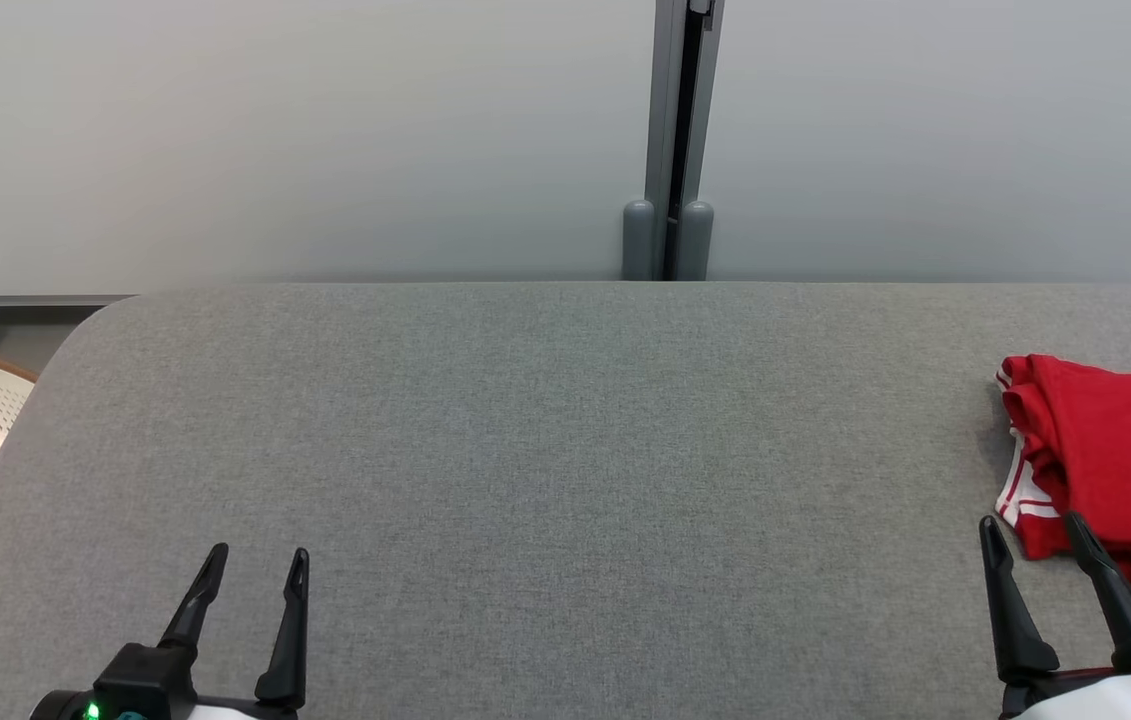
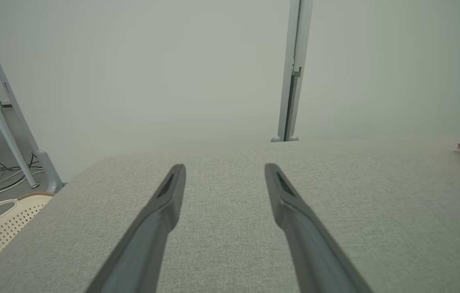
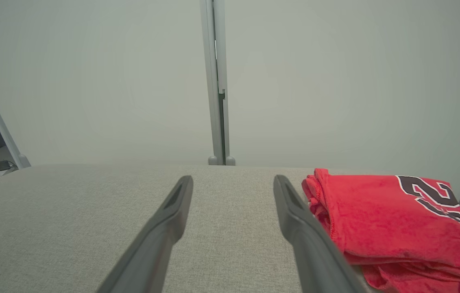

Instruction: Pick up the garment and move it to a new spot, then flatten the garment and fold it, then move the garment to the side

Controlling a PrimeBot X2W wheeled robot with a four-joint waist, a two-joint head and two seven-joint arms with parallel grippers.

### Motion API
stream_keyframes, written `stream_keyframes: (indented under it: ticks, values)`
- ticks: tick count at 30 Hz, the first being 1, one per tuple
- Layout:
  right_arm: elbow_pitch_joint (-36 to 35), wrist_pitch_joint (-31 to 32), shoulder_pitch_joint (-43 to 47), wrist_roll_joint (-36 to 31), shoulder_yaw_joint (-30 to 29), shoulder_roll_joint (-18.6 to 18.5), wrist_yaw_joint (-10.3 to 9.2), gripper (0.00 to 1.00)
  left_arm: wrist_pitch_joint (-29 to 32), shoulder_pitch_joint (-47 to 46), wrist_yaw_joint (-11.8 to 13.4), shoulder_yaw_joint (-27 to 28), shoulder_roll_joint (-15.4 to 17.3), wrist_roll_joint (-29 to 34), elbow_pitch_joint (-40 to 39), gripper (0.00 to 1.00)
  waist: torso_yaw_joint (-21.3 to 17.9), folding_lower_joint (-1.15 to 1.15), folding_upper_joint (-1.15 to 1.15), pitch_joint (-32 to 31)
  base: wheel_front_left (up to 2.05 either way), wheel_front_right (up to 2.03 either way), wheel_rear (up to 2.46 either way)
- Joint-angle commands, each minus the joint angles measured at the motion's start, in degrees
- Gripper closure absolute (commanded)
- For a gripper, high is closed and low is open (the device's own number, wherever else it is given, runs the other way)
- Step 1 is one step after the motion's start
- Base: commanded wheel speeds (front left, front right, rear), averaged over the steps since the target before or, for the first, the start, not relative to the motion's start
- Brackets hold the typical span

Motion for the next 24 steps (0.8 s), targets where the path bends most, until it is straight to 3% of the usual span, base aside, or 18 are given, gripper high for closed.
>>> stream_keyframes:
  ticks: [1,24]
  values:
    - [-0.24,0.03,0.44,-0.04,-0.13,-0.17,-0.13,0.00,0.11,-0.31,0.37,-0.02,0.44,0.30,0.18,0.00,0.05,0.00,0.00,-0.04,0.00,0.00,0.00]
    - [-0.28,0.06,0.47,-0.01,-1.60,0.40,-0.12,0.00,-0.27,-3.15,0.54,-1.00,1.30,0.65,2.33,0.00,1.51,0.00,0.00,0.55,0.00,0.00,0.00]
